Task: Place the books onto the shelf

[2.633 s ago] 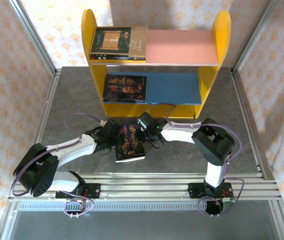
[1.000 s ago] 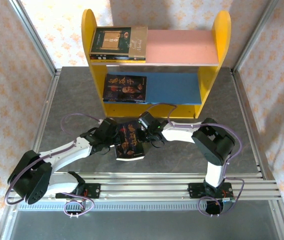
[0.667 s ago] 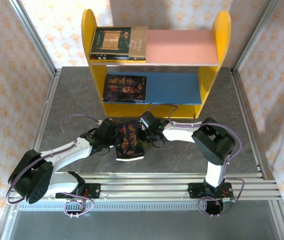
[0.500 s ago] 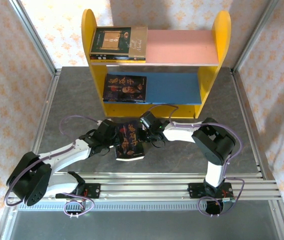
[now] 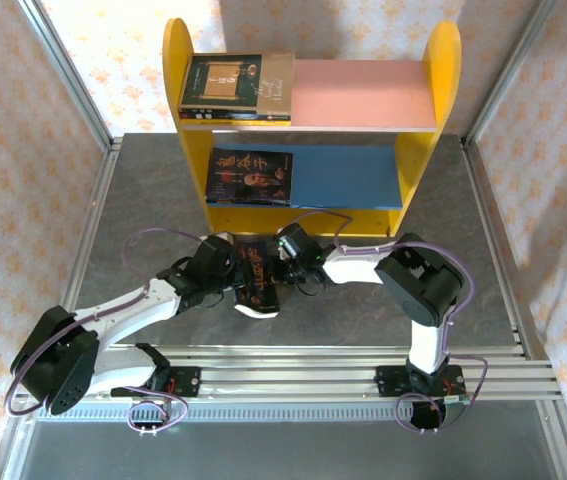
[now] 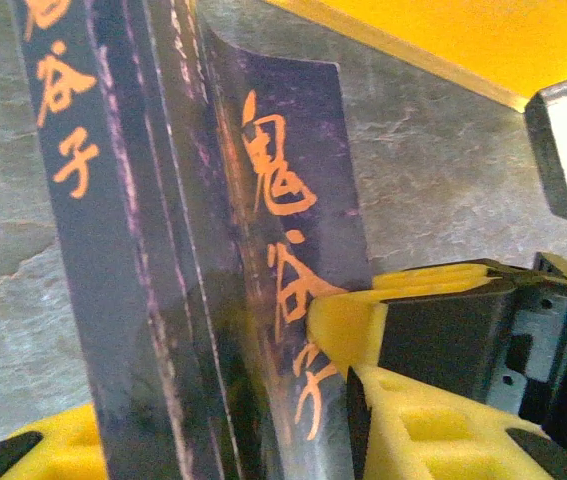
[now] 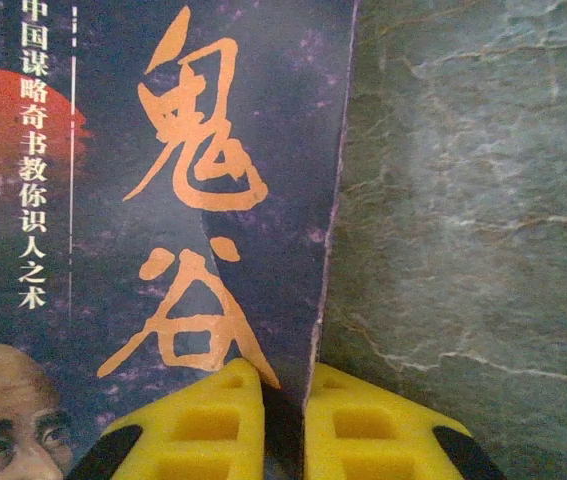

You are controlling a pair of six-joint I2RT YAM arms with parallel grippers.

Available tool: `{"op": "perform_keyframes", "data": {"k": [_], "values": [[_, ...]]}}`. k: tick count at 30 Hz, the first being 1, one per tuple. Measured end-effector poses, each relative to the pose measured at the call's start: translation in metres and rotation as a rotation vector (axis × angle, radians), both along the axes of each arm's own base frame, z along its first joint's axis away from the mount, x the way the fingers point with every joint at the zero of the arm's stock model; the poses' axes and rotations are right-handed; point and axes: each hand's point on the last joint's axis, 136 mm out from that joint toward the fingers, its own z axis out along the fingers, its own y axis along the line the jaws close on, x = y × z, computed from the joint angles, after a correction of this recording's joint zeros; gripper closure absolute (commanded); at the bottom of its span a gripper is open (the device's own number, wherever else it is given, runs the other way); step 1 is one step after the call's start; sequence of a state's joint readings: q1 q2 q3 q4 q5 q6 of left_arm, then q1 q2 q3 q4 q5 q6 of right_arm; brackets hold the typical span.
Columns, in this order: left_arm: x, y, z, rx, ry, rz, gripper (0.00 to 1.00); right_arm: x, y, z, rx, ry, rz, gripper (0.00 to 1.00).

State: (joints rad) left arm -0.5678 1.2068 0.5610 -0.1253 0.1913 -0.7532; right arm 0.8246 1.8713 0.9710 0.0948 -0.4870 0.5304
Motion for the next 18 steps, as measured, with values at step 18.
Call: {"op": "perform_keyframes", "data": {"k": [18], "values": [[-0.011,0.017,0.002,0.129,0.041,-0.007,0.75,-0.006,0.009,0.004,0.017,-0.019,0.04,0.6]]}}
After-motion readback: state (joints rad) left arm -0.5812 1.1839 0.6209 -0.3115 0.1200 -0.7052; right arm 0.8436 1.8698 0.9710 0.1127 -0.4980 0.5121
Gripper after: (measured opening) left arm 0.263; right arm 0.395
